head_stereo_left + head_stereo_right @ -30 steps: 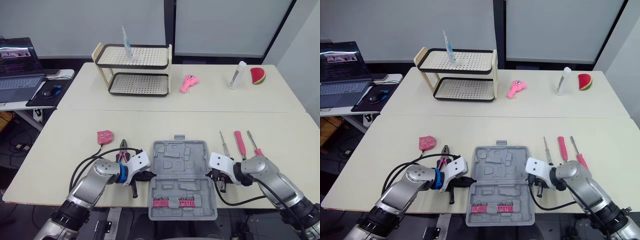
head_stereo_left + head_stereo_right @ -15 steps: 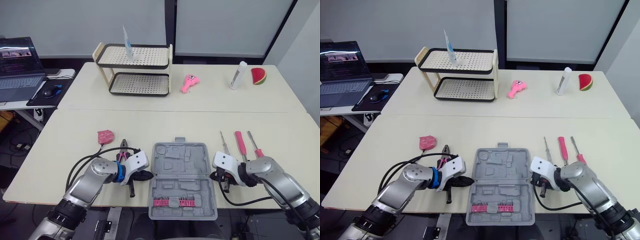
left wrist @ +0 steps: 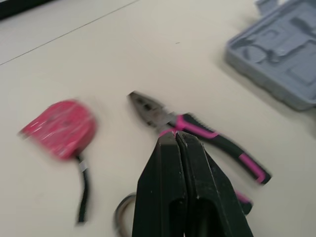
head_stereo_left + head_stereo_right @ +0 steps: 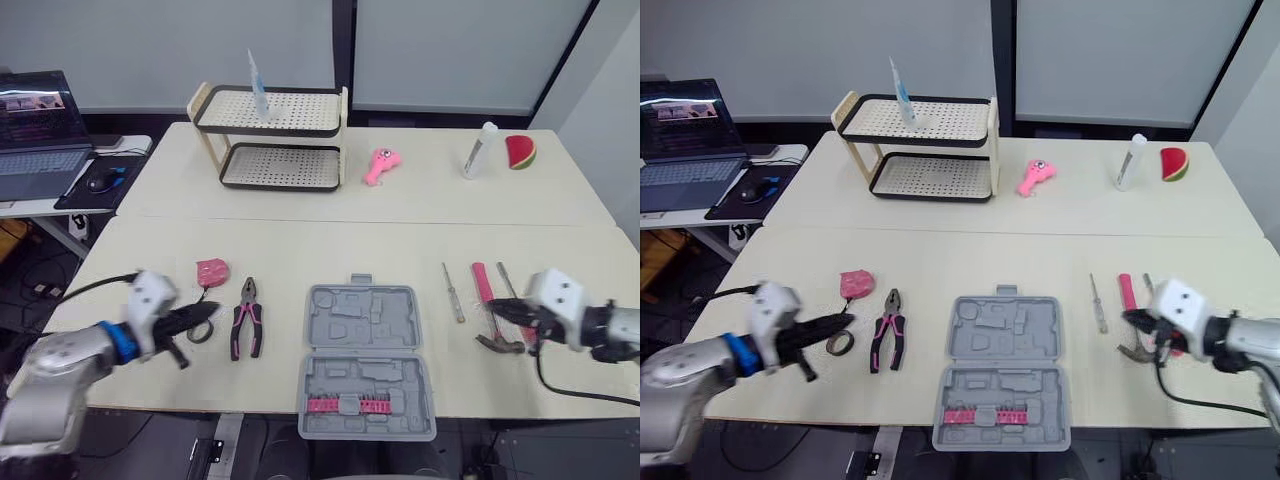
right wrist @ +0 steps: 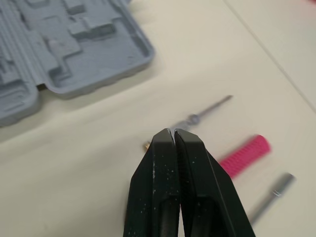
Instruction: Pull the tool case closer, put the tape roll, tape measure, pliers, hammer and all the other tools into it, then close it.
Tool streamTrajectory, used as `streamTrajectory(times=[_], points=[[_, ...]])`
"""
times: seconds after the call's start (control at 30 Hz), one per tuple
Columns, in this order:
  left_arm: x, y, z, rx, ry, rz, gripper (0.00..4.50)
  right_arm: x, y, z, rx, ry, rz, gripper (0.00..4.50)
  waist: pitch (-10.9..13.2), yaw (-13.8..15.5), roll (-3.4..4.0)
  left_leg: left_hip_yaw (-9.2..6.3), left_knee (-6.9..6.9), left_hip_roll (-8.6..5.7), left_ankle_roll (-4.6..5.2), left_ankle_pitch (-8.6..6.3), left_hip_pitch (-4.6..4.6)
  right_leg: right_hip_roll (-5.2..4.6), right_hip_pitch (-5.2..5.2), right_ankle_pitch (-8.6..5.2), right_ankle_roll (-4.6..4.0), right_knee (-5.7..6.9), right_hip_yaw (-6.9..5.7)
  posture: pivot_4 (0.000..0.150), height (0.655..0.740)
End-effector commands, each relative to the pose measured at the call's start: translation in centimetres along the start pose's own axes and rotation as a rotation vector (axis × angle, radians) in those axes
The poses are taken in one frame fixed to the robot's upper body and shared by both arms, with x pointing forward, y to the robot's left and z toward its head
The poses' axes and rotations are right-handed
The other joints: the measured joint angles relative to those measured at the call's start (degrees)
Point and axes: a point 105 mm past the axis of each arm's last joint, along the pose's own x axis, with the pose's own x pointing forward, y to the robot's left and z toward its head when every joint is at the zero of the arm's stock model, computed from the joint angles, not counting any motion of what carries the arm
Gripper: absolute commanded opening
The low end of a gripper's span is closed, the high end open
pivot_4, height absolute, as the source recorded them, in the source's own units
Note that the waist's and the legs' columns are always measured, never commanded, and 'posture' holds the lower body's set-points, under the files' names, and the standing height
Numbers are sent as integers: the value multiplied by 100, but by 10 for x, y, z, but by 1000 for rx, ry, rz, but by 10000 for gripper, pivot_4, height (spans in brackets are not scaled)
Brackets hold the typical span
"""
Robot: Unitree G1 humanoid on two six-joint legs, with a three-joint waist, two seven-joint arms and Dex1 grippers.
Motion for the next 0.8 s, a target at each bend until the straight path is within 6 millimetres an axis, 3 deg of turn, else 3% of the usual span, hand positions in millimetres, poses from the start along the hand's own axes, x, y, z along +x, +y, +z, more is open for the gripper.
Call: streamTrajectory(times=[0.03, 0.17, 0.27, 0.47, 0.67, 0.8], points=[[-31, 27, -7, -26, -27, 132, 5848, -28, -10, -1, 3, -20, -23, 0, 0, 4, -1, 1, -5, 0, 0, 0, 3, 0, 1, 0, 0, -2, 0, 1500, 7290], [-54, 41, -33, -93, -9, 241, 17712, -51, -13, -26, 40, 54, -24, 8149, 4, 3, -8, 7, -18, 0, 0, 0, 11, -4, 6, 0, 0, -10, 4, 1500, 7290], [-68, 32, -60, -134, 57, 232, 27443, -66, -2, -44, 95, 105, 13, 13120, 4, 3, -9, 10, -22, 0, 0, 0, 14, -10, 6, 0, 0, -11, 6, 1500, 7290], [-73, 24, -71, -149, 74, 224, 45000, -74, 12, -54, 150, 129, 43, 22553, 3, 0, -13, 14, -29, 1, 0, 0, 23, -14, 12, 1, -4, -11, 10, 1500, 7290], [-72, 23, -72, -157, 70, 223, 45000, -72, 13, -53, 151, 110, 31, 32518, 2, 3, -14, 15, -29, -1, -1, 0, 25, -16, 15, 2, -4, -13, 10, 1500, 7290], [-75, 20, -74, -149, 85, 214, 45000, -63, 10, -36, 110, 54, 47, 44641, 2, -5, -13, 17, -30, 0, -1, 0, 26, -15, 14, 2, -4, -13, 12, 1500, 7290]])
